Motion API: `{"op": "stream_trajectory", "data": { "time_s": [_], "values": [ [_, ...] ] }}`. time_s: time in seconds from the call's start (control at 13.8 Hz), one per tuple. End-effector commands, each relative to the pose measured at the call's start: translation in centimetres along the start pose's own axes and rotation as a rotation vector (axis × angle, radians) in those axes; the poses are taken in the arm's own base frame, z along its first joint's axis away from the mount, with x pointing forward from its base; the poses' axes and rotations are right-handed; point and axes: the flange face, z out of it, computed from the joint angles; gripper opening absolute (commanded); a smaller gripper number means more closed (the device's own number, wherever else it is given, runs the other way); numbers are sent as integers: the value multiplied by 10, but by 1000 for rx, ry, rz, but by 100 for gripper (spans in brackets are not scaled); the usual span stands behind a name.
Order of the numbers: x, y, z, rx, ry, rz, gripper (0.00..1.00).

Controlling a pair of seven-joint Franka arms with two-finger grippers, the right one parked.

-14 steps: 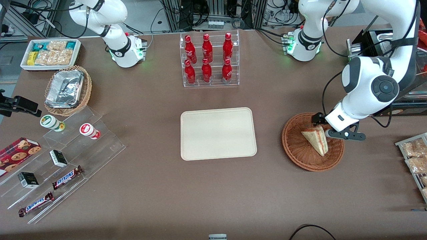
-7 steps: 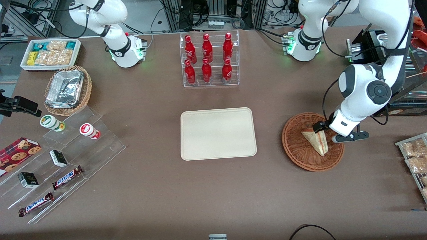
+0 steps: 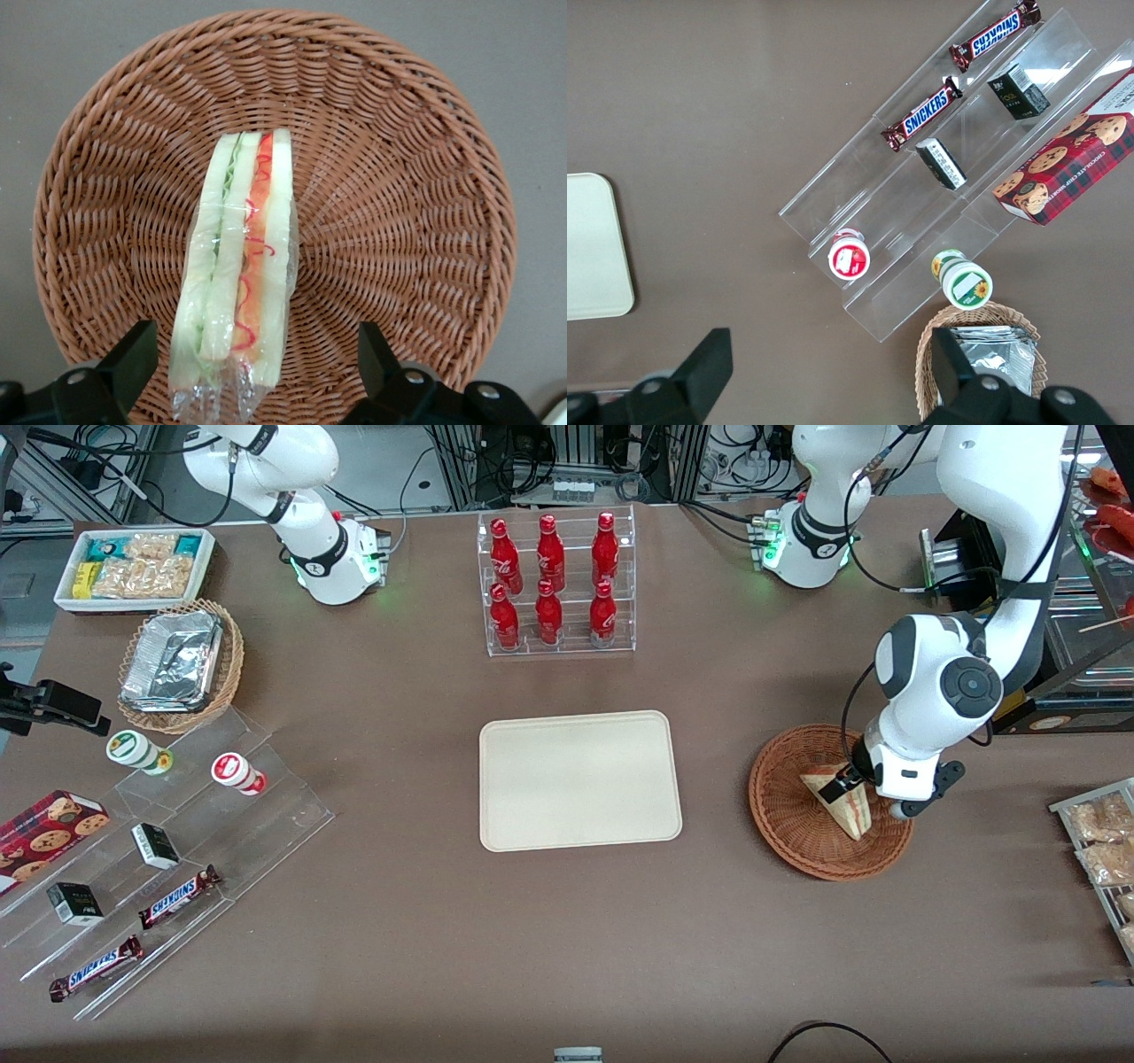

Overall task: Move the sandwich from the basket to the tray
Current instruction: 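Close the left gripper on the wrapped sandwich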

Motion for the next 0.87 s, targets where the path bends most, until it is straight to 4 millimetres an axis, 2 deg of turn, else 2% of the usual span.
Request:
{"op": "stream_trajectory", "data": {
  "time_s": [0.0, 0.15, 0.22, 0.29, 0.36, 0.51, 0.65, 0.73, 0.8],
  "values": [
    [1, 2, 18, 7, 0, -18, 100],
    [3, 1, 34, 8, -3, -15, 99],
    [4, 0, 35, 16, 3, -6, 75],
    [5, -3, 34, 27, 10, 8, 15],
    [4, -3, 35, 43, 16, 36, 0],
    [3, -5, 27, 69, 14, 138, 0],
    [2, -1, -2, 100, -10, 227, 0],
    [2, 6, -15, 116, -25, 250, 0],
    [-8, 38, -38, 137, -41, 295, 0]
  ]
}}
